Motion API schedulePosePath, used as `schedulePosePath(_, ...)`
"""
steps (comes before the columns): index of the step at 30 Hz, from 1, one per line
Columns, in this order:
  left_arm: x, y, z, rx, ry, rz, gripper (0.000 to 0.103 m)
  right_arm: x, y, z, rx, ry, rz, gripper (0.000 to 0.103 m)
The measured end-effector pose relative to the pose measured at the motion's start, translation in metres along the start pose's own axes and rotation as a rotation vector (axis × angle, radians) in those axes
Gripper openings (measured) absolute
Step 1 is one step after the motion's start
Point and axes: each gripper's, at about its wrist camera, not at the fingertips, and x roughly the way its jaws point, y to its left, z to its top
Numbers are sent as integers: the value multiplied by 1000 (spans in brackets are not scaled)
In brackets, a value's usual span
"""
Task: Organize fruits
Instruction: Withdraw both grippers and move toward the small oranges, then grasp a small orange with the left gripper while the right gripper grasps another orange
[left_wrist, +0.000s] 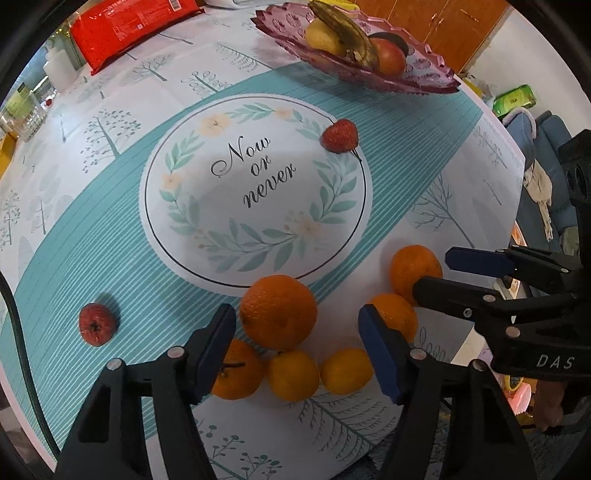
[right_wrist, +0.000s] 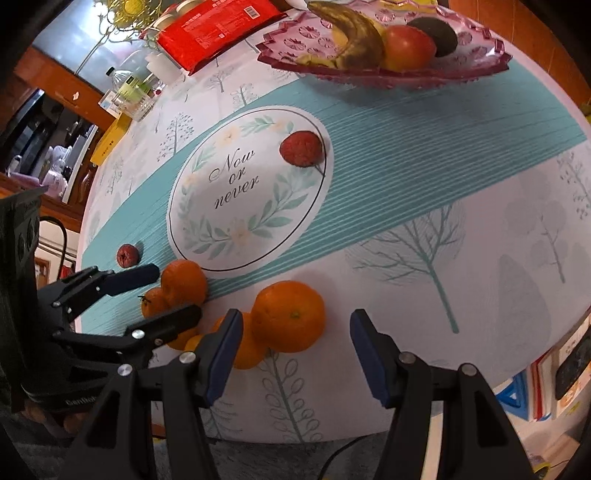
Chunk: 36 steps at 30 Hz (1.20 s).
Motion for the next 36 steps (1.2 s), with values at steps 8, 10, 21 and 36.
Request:
schedulePosePath(8,7,8,3,-30,14,21,54,13,2,0,35,13,41,52)
schedulePosePath(10,11,14,4,-51,27,10,52,14,0,2,45,13,41,48)
schedulePosePath(21,24,14,6,-74,62,-17,46,20,0,8,31,27,44,47)
schedulePosePath(36,29,20,10,-111,61,-20,44,27,-3,16,27,63,80,46)
